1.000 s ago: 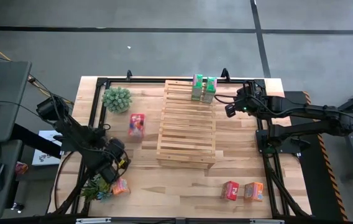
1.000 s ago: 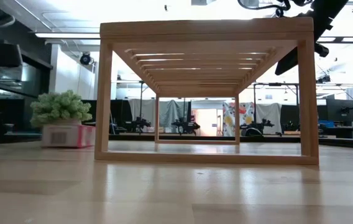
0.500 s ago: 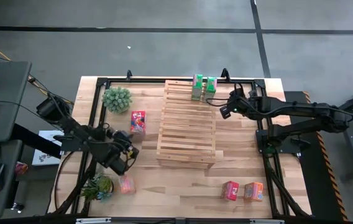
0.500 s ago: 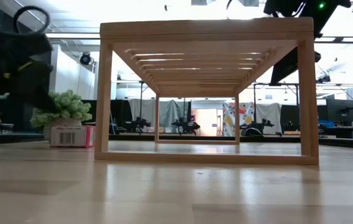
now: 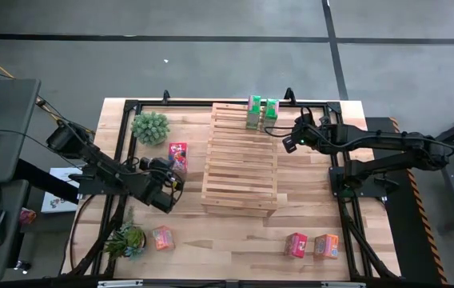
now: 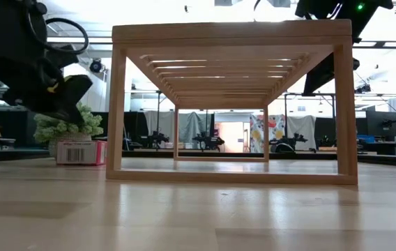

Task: Stack cereal on shelf
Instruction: Put the left red box cereal on the shelf

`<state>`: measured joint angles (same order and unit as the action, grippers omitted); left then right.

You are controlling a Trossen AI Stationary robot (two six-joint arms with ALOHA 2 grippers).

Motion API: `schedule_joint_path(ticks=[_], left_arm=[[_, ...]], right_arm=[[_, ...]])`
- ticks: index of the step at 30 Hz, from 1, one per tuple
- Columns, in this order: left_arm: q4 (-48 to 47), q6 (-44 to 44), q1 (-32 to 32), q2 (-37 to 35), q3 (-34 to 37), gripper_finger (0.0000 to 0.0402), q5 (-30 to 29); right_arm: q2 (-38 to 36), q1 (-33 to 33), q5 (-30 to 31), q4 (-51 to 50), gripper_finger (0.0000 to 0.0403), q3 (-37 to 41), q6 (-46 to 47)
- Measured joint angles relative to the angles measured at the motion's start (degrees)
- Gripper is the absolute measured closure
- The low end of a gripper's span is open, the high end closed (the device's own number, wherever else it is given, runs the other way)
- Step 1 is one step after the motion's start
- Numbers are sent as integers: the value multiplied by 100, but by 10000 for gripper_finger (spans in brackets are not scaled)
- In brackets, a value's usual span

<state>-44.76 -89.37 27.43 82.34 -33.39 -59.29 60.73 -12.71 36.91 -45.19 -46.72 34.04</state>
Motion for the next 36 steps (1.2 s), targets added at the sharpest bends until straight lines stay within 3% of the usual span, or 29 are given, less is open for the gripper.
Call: schedule_joint_path(ticks=[12,28,36], left_arm=[[1476,-312,-84,0,678,401,-37],[1736,-93,-63,314,682,402,184],[1773,-146,406,396,562,402,180]], right_arm=[[-2,0,-2,0,402,0,0],[-2,0,-31,-2,402,0,0],[-2,0,-33,-2,402,0,2]])
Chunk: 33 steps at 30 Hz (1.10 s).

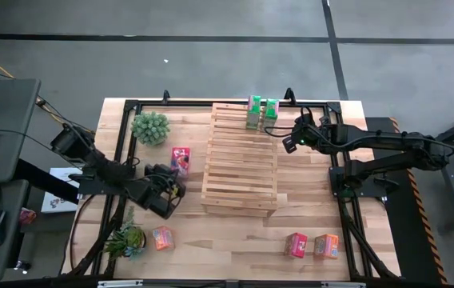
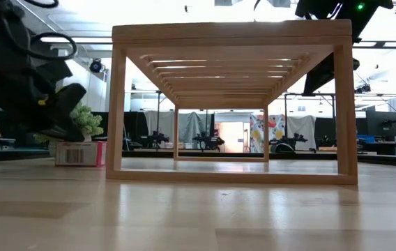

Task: Stack cereal on shelf
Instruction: Put the left red box cereal on the shelf

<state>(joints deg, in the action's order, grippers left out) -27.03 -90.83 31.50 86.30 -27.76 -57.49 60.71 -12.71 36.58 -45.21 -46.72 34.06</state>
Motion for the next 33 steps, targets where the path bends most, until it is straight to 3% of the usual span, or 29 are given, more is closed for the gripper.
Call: schedule_joint_path(ticks=[13,17,26,33], left_arm=[[28,-51,397,2,-135,402,-83],[30,242,434,4,-254,401,104],[33,773,646,4,-555,401,-150],[46,1209,736,2,-610,401,788]], right_arm=[[0,0,0,0,402,0,49],[0,0,-4,0,402,0,49],[0,0,-11,0,402,0,49],[0,-1,7,1,402,0,49]])
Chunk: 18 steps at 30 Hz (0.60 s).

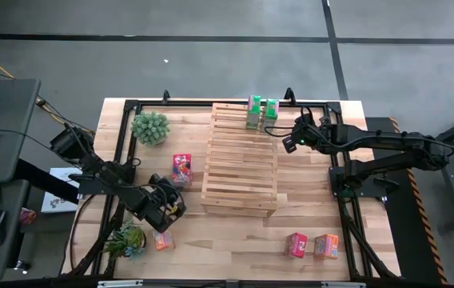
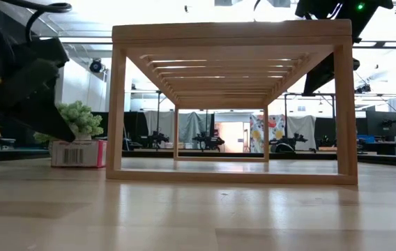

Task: Stack cereal on shelf
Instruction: Put the left red box cereal on the shelf

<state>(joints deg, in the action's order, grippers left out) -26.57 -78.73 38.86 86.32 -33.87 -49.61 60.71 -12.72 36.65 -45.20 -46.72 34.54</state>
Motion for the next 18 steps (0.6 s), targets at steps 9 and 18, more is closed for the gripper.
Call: schedule_joint_path(ticks=[9,18], left_arm=[[2,310,-480,251,202,401,306],[-390,686,-1234,391,339,402,-161]], right_arm=[[0,1,25,10,402,0,13],[-2,1,25,42,402,0,0]])
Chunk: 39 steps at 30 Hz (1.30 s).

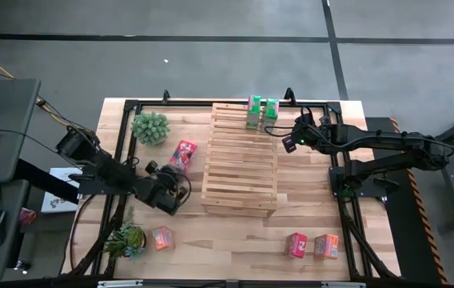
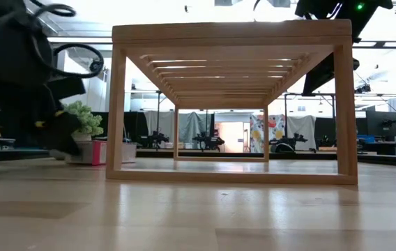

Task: Stack cereal on shelf
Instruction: Put the left red box cereal on the shelf

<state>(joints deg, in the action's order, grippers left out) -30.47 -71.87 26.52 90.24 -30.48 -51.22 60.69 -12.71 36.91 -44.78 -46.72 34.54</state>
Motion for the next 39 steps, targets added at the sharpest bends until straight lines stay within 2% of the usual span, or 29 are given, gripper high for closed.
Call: schedule_joint_path(ticks=[5,9,12,15,18,23,27,30,35,39], left_arm=[[-34,380,-453,0,0,401,-288],[-49,796,-643,-155,0,401,-110],[-90,853,-505,-607,0,402,-12],[-319,480,-212,-1175,34,401,-472],[-357,51,80,-1747,406,402,-877],[920,-45,509,-2672,1473,401,-865],[2565,1102,642,-3328,2230,402,-842],[3767,2196,518,-3684,2606,401,-512],[4069,3047,-27,-3886,2697,401,-557],[4065,3413,-579,-3815,2697,401,-320]], right_arm=[[0,-2,-2,7,402,-1,1],[0,0,-11,7,402,-2,0],[0,-2,-20,5,402,-2,-2],[0,0,-31,7,402,-2,-4],[0,-2,-31,5,402,-2,-4],[0,-2,-28,14,402,-2,-106],[0,-2,20,60,402,-2,-108],[0,-2,18,143,402,-2,-151],[0,0,17,266,402,-2,-156],[0,-1,18,267,402,-2,-157]])
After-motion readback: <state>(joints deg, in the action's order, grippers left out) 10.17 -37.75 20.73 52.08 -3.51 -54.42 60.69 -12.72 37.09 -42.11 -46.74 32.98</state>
